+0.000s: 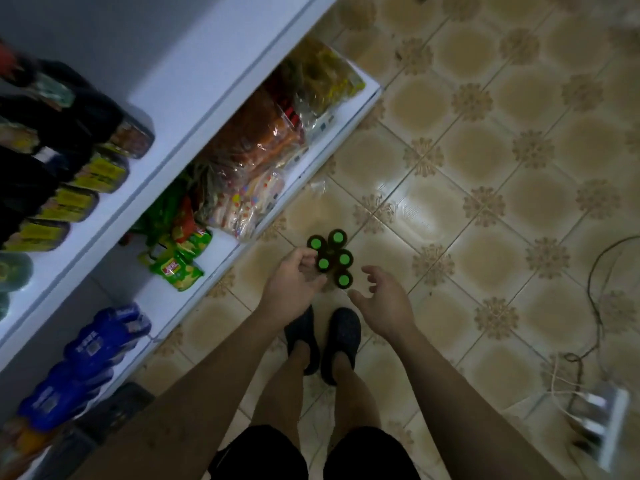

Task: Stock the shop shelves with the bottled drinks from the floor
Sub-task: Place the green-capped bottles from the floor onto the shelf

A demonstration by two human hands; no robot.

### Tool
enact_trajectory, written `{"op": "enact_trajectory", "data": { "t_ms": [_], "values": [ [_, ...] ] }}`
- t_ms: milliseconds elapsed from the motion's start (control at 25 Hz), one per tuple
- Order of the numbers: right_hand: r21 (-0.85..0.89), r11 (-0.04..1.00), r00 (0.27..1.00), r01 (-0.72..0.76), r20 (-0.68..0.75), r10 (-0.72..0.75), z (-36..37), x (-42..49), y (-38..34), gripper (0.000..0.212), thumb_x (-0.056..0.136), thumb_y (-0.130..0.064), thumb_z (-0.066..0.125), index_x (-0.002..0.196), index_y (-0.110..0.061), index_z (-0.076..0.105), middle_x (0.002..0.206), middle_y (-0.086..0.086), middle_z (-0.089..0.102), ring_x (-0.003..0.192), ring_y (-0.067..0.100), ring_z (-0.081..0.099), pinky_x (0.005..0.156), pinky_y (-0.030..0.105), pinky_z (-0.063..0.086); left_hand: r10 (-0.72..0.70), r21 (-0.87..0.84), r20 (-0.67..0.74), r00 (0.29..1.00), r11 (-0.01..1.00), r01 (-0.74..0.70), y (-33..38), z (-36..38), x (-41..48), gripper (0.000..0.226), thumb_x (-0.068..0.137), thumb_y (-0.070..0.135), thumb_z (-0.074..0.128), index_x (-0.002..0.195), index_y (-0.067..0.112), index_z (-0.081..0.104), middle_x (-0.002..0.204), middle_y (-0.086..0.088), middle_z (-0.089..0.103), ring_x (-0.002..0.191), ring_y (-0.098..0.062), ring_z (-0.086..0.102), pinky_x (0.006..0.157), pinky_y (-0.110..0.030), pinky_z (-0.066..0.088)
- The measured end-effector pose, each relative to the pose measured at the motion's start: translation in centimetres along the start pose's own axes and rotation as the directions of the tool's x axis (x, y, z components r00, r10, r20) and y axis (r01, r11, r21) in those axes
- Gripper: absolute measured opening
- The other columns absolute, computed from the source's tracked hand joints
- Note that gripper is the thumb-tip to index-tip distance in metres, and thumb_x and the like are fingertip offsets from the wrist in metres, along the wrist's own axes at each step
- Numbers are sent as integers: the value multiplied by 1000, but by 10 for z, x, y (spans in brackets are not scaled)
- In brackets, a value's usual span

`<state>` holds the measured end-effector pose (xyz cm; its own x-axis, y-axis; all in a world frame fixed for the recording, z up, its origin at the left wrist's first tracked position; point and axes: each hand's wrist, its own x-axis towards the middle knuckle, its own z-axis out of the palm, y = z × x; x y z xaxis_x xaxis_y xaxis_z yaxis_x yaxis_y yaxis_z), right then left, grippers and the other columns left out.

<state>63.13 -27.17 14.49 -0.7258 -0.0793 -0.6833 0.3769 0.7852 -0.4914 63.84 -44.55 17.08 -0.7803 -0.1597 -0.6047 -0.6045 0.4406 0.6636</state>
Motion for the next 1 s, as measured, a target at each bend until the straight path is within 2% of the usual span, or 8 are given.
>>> {"op": "enact_trajectory", "data": {
  "t_ms": [80,240,400,480,600,720,840,1000],
  "values": [
    [-42,997,997,-68,22,69,29,28,19,51,91,-42,62,138,-26,49,129,4,57,111,22,59,91,36,51,-28,5,35,999,1000,28,-28,18,23,39,86,14,71,120,21,54,96,18,52,89,4,50,74,-5,38],
    [-153,976,981,-158,87,172,90,82,44,49,94,-39,57,139,-25,46,125,5,55,109,25,59,88,35,50,-79,40,71,994,996,76,-87,55,69,43,87,16,70,127,19,54,104,11,55,100,-7,52,84,-18,40],
    [-139,963,964,-233,95,247,141,139,75,51,94,-38,58,139,-21,44,126,8,55,108,28,59,85,35,49,-61,58,99,993,997,55,-146,85,127,42,86,21,71,126,24,56,112,5,61,103,-10,55,88,-25,46],
    [-148,962,966,-231,88,245,161,165,91,51,93,-36,59,139,-20,45,125,10,56,105,30,60,83,36,51,-51,87,96,994,995,43,-178,101,152,42,87,23,71,125,23,56,114,3,62,104,-13,56,88,-28,47],
    [-253,949,973,-189,83,216,186,200,115,49,92,-37,60,135,-19,45,120,10,54,103,32,60,78,37,48,-55,106,118,991,993,42,-217,125,175,43,88,21,69,128,23,54,115,4,60,106,-14,55,90,-30,46],
    [-354,919,971,-173,97,220,206,226,133,43,96,-33,55,134,-20,40,113,12,55,99,35,61,72,37,45,-49,91,128,991,995,37,-240,144,185,43,88,19,69,128,24,54,109,9,56,100,-9,53,87,-25,43],
    [-321,936,979,-146,90,183,217,238,144,33,96,-22,49,127,-18,39,104,16,59,88,38,61,69,41,50,-42,106,151,988,994,26,-252,150,185,46,86,15,69,127,28,54,107,12,56,100,-7,54,85,-21,43],
    [-184,960,964,-214,118,237,198,218,136,23,96,-25,51,113,-17,38,88,13,59,75,32,58,62,40,48,-51,119,134,990,992,35,-242,137,164,47,86,12,68,127,30,55,111,14,54,106,-4,52,85,-19,39]
  ]
}}
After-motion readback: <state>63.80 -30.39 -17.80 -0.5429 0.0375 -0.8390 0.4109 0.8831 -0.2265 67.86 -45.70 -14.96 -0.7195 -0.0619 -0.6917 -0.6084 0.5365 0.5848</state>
